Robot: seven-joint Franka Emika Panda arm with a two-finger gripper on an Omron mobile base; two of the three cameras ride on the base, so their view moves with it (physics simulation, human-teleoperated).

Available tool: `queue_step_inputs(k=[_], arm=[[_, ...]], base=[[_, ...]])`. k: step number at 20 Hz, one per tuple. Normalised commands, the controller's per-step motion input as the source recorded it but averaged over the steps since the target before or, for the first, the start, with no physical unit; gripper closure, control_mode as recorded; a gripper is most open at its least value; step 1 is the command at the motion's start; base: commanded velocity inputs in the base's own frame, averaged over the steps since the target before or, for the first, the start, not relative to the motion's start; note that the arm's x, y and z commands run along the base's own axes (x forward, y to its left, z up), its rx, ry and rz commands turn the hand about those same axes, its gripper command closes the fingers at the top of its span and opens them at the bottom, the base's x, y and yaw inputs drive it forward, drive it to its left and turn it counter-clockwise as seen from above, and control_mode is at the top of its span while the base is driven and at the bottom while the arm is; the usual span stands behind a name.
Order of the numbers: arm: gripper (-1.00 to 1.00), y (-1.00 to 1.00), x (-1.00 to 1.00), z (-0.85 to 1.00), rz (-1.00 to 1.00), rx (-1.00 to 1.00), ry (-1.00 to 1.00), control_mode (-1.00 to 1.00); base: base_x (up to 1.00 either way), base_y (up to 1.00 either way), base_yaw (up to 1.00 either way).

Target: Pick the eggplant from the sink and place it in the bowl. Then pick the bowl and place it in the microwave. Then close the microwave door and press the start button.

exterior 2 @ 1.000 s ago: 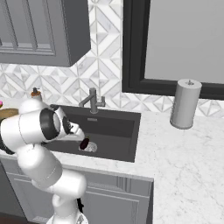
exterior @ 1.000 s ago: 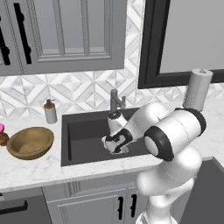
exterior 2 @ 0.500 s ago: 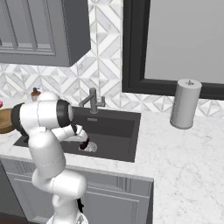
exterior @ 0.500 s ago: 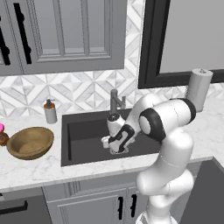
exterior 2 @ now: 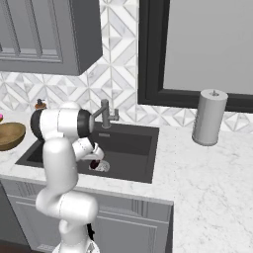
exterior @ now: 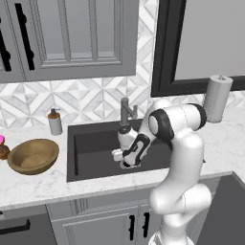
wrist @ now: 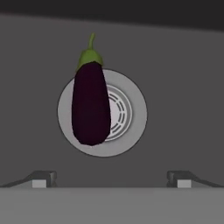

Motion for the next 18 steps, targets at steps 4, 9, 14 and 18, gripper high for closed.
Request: queue_step_inputs(k=[4, 9, 14, 18], arm=[[-1.0, -0.05, 0.37, -0.28, 0.0, 0.0, 0.0, -1.0], [-1.0, 0.0, 0.2, -0.24, 0.0, 0.0, 0.0, -1.0], [-1.0, 0.0, 0.34, -0.16, 0.0, 0.0, 0.0, -1.0], [-1.0, 0.0, 0.38, -0.2, 0.0, 0.0, 0.0, -1.0]], base=[[0.0, 0.0, 0.0], [0.0, 0.0, 0.0], [0.0, 0.0, 0.0], [0.0, 0.0, 0.0]])
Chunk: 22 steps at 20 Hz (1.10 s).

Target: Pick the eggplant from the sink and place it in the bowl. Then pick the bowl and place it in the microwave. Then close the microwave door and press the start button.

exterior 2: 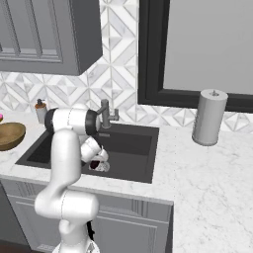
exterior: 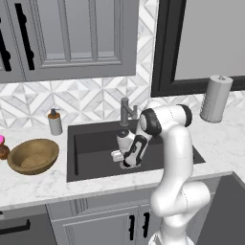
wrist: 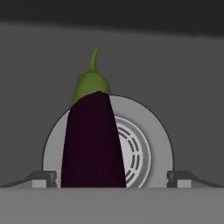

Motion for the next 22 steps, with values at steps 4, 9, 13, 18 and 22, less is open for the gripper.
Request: queue_step_inputs(k=[4, 9, 13, 18, 22], arm=[[-1.0, 0.02, 0.16, -0.25, 0.0, 0.0, 0.0, -1.0], [1.0, 0.0, 0.01, -0.28, 0.0, 0.0, 0.0, -1.0], [1.0, 0.0, 0.0, -0.29, 0.0, 0.0, 0.0, -1.0], [1.0, 0.12, -0.05, 0.1, 0.0, 0.0, -0.05, -1.0], [1.0, 0.48, -0.12, 0.61, 0.0, 0.0, -0.19, -1.0]], base=[[0.0, 0.0, 0.0], [0.0, 0.0, 0.0], [0.0, 0.0, 0.0], [0.0, 0.0, 0.0], [0.0, 0.0, 0.0]])
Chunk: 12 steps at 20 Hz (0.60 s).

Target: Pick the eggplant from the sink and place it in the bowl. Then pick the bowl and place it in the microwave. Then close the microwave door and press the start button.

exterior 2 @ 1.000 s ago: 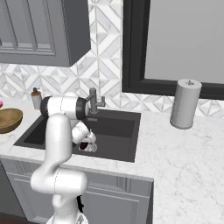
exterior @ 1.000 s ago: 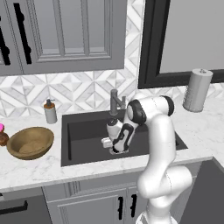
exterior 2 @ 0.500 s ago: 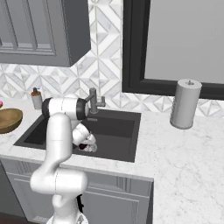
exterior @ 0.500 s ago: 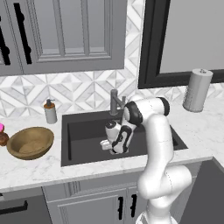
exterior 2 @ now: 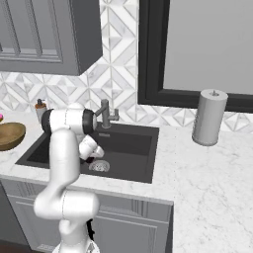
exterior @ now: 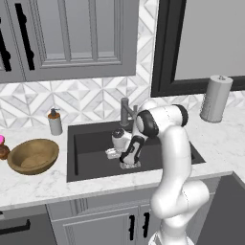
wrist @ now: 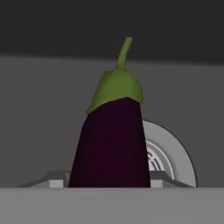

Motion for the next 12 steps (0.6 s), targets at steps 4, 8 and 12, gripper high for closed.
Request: queue_step_inputs(k=[4, 8, 12], arm=[[1.0, 0.63, -0.05, 0.87, -0.01, 0.0, -0.15, -1.0], [1.0, 0.56, 0.0, 1.0, -0.02, 0.0, -0.03, -1.0], [1.0, 0.43, 0.0, 1.0, -0.02, 0.0, 0.0, -1.0]], base=[[0.0, 0.0, 0.0], [0.0, 0.0, 0.0], [0.0, 0.0, 0.0]])
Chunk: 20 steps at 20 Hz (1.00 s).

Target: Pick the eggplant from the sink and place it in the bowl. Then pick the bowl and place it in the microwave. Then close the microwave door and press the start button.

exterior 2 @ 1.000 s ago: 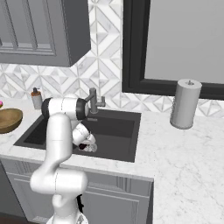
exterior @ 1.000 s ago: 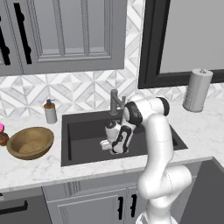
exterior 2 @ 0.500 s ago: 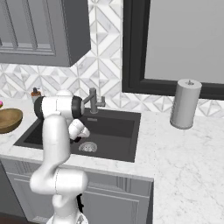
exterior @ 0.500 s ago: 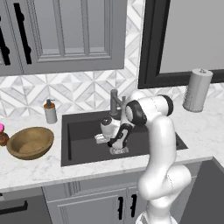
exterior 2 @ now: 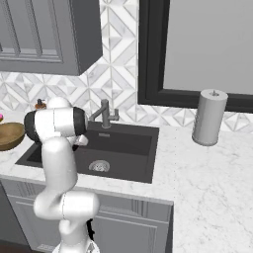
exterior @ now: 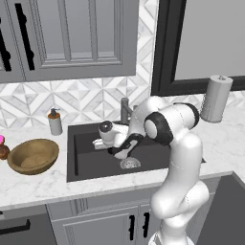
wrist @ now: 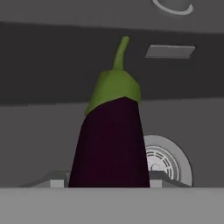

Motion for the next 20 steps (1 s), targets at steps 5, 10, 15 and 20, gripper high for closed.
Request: queue_step_inputs(k=[5, 10, 15, 20], arm=[[1.0, 0.26, 0.0, 1.0, -0.04, 0.0, 0.02, -1.0], [1.0, 0.42, -0.21, 0.53, -0.02, 0.0, 0.02, -1.0], [1.0, 0.62, -0.53, 0.26, 0.0, 0.0, 0.0, -1.0], [1.0, 0.69, -0.46, 0.31, 0.0, 0.0, 0.0, -1.0]], base=[[0.0, 0.0, 0.0], [0.0, 0.0, 0.0], [0.0, 0.0, 0.0], [0.0, 0.0, 0.0]])
